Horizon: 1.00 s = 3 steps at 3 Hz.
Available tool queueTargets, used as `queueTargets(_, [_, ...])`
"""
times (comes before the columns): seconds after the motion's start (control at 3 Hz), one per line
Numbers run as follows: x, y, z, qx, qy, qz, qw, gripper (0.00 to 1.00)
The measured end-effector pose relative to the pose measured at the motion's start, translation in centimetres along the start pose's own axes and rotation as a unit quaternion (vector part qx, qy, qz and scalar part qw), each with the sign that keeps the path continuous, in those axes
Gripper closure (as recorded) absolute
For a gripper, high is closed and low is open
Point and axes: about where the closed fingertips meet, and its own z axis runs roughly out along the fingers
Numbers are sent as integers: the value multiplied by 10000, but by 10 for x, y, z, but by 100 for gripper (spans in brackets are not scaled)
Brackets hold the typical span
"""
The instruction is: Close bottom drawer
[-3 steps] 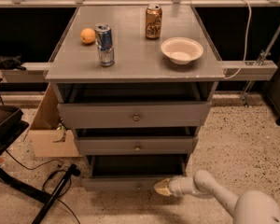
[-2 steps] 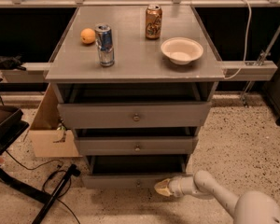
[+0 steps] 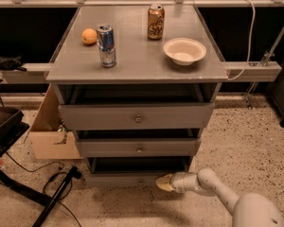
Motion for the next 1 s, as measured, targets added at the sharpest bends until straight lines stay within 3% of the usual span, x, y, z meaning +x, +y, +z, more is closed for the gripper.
queueTargets(0.67, [-33,-30,-5,85,-621,-37,9980,100])
queueTargets(1.0, [-38,-38,-9,55,-887,60,9960,100])
